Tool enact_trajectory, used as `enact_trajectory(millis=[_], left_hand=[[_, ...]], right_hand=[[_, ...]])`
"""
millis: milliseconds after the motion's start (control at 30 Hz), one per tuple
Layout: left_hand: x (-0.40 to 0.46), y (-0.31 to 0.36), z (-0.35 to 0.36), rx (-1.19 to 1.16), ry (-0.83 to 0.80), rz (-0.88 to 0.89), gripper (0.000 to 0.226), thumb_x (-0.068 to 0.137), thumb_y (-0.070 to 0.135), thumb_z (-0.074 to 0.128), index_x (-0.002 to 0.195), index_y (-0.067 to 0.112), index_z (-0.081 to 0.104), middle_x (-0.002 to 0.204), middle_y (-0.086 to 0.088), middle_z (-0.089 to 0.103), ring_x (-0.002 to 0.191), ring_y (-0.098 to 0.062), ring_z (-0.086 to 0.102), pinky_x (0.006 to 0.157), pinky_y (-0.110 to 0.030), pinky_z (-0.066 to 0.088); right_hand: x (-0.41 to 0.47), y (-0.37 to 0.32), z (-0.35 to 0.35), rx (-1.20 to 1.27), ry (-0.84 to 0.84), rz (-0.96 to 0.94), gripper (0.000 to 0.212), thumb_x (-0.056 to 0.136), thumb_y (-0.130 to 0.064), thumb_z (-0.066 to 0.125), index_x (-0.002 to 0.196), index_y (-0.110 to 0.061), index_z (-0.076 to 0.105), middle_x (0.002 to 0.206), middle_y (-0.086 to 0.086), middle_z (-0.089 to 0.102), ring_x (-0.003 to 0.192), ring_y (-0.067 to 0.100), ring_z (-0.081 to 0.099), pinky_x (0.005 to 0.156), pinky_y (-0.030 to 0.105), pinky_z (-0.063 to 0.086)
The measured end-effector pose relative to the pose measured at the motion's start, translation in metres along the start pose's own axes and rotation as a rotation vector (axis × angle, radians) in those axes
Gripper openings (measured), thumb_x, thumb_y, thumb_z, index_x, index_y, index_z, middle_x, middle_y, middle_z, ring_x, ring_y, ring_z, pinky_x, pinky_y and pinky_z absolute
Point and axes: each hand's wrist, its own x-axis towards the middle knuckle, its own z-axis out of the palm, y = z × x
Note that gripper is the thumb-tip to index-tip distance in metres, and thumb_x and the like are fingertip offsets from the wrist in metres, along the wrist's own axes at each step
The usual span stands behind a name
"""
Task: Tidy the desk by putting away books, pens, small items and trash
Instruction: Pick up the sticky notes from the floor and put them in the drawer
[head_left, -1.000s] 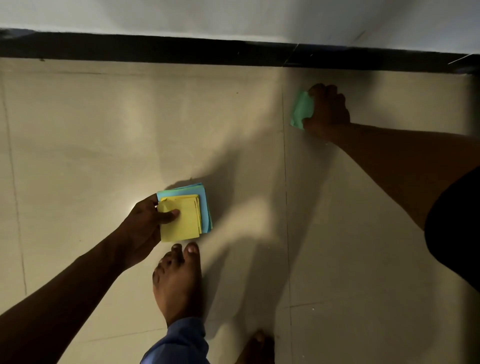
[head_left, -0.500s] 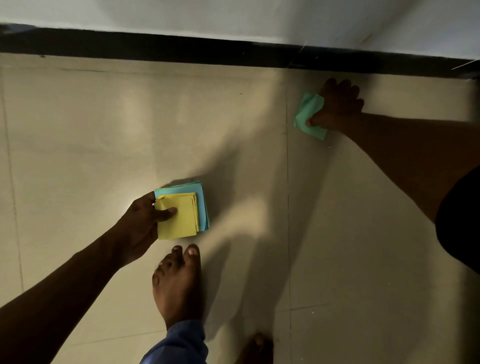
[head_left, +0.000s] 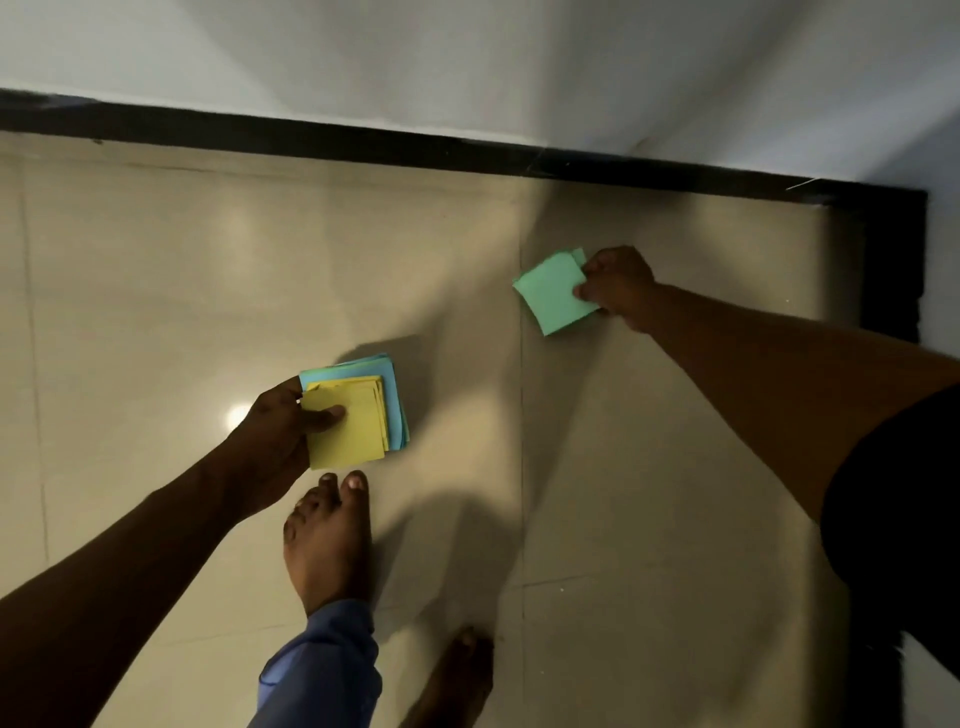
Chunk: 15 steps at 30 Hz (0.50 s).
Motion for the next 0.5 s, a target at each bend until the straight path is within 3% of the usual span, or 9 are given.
enact_trajectory(millis=[67, 100, 167, 233, 300, 367, 500], left_hand=[[-0.010, 0.002, 0.004, -0.002, -0.055, -0.003, 0.039, 0.095, 0.002, 0.057, 0.130, 0.020, 0.064, 0.120, -0.009, 0.072, 0.104, -0.020, 0.070, 0.089, -0.038, 0.060], [-0.023, 0.007, 0.011, 0.041, -0.023, -0.012, 0.036, 0.097, 0.006, 0.056, 0.128, 0.024, 0.065, 0.120, -0.009, 0.072, 0.103, -0.015, 0.070, 0.090, -0.034, 0.060], [-0.041, 0.009, 0.019, 0.086, 0.026, 0.014, 0.028, 0.104, 0.020, 0.052, 0.124, 0.035, 0.063, 0.121, -0.010, 0.071, 0.097, 0.001, 0.067, 0.088, -0.021, 0.056], [-0.060, 0.027, 0.024, 0.082, -0.035, 0.032, 0.034, 0.101, 0.003, 0.052, 0.125, 0.023, 0.065, 0.117, -0.011, 0.071, 0.099, -0.017, 0.068, 0.094, -0.039, 0.054], [-0.075, 0.045, 0.024, 0.095, -0.062, 0.044, 0.037, 0.096, -0.007, 0.054, 0.128, 0.010, 0.062, 0.117, -0.014, 0.069, 0.103, -0.031, 0.066, 0.099, -0.051, 0.050], [-0.085, 0.056, 0.024, 0.123, -0.080, 0.079, 0.039, 0.095, -0.007, 0.057, 0.132, 0.007, 0.059, 0.122, -0.018, 0.066, 0.108, -0.036, 0.063, 0.100, -0.056, 0.049], [-0.110, 0.069, 0.023, 0.309, -0.087, 0.124, 0.047, 0.073, 0.010, 0.076, 0.118, 0.012, 0.065, 0.112, -0.013, 0.072, 0.106, -0.034, 0.066, 0.089, -0.049, 0.055]], right_hand=[[-0.023, 0.003, 0.000, 0.176, -0.021, 0.071, 0.022, 0.087, -0.003, 0.074, 0.079, -0.018, 0.059, 0.113, 0.017, 0.069, 0.107, 0.035, 0.068, 0.071, 0.038, 0.055], [-0.037, 0.003, 0.001, 0.246, -0.034, 0.111, 0.023, 0.089, -0.002, 0.070, 0.081, -0.018, 0.057, 0.116, 0.019, 0.068, 0.106, 0.036, 0.068, 0.068, 0.037, 0.054], [-0.068, -0.001, 0.003, 0.400, -0.077, 0.163, 0.023, 0.091, 0.003, 0.062, 0.101, -0.016, 0.054, 0.123, 0.018, 0.064, 0.094, 0.032, 0.068, 0.063, 0.040, 0.055], [-0.101, -0.008, 0.009, 0.489, -0.164, 0.187, 0.039, 0.091, 0.010, 0.056, 0.116, -0.018, 0.047, 0.126, 0.017, 0.058, 0.086, 0.026, 0.064, 0.065, 0.046, 0.059], [-0.135, -0.018, 0.016, 0.501, -0.289, 0.184, 0.052, 0.087, 0.019, 0.054, 0.119, -0.020, 0.042, 0.132, 0.017, 0.054, 0.098, 0.032, 0.065, 0.066, 0.046, 0.060], [-0.164, -0.027, 0.026, 0.481, -0.417, 0.150, 0.064, 0.081, 0.022, 0.056, 0.123, -0.023, 0.040, 0.129, 0.018, 0.050, 0.109, 0.038, 0.061, 0.071, 0.048, 0.061], [-0.205, -0.053, 0.039, 0.177, -0.454, -0.072, 0.073, 0.067, 0.011, 0.073, 0.120, -0.027, 0.040, 0.112, 0.018, 0.056, 0.089, 0.029, 0.062, 0.065, 0.044, 0.062]])
